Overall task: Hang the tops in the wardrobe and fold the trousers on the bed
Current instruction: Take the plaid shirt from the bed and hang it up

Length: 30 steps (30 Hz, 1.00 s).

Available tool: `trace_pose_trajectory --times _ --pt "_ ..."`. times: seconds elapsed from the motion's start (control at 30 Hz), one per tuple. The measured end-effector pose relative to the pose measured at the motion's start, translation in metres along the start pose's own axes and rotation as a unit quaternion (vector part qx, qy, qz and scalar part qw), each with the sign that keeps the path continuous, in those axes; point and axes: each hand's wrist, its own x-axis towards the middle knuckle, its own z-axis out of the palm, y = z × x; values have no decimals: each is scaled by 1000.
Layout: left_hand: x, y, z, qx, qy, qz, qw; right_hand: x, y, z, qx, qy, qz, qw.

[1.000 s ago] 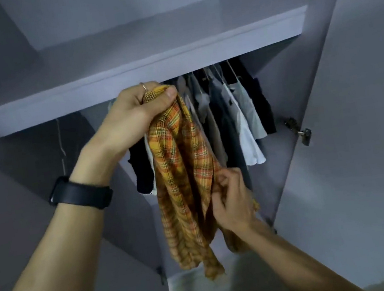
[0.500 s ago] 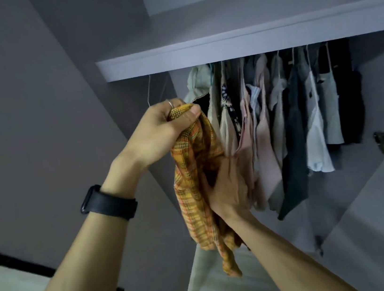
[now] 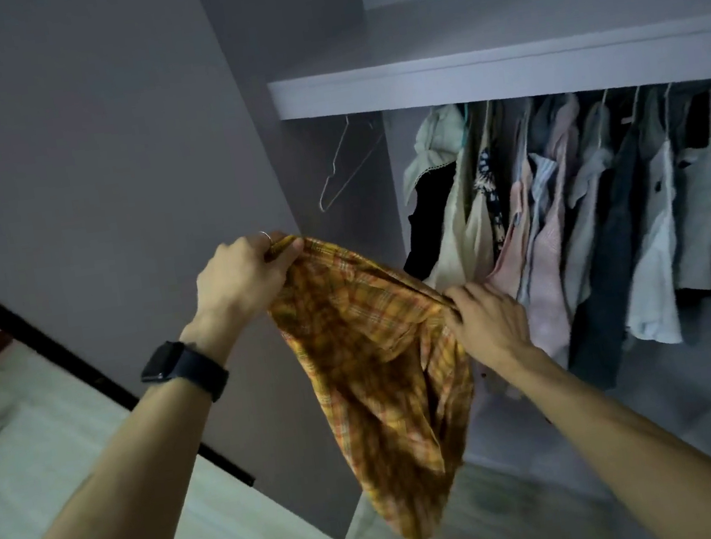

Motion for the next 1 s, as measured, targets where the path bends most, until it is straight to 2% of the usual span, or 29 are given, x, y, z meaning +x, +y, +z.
trace_pose_trajectory --times 0.1,0.23,0.3,0.37,0.43,0.47,0.57,0.67,0.7,0.73,0.83,0.87,0.93,1.0 --pt "-2 -7 2 -7 55 -18 998 8 6 1 60 -80 -60 993" --pt "-2 -19 -5 14 89 -22 996 5 4 0 207 -59 -101 971" --pt "-4 -31 -10 44 114 -33 992 7 4 -8 314 -55 -54 946" --pt "-9 -44 -12 82 127 -39 988 14 12 -20 362 -11 -11 932" --pt "-18 -50 -9 123 125 -31 984 24 19 -30 288 53 -26 956" --pt "-23 -50 -6 143 124 -22 982 30 20 -33 232 60 -37 970" --pt "-36 -43 9 176 142 7 974 41 11 -33 107 27 -55 992" --pt "-43 -48 23 201 164 10 966 45 4 -37 109 91 -70 987" --pt "-45 -50 28 216 172 23 961 46 4 -36 115 90 -76 986" --pt "-42 -52 32 239 183 42 953 54 3 -35 112 56 -81 989" --pt "-14 -56 36 309 231 144 911 81 -4 -21 54 -149 -68 985" --pt "-4 -55 37 320 223 178 904 89 -6 -18 46 -188 -61 979" --pt "22 -49 37 350 191 216 891 115 -19 -10 60 -196 -44 978" --pt "41 -39 44 405 141 217 877 147 -34 -3 93 -183 -28 978"
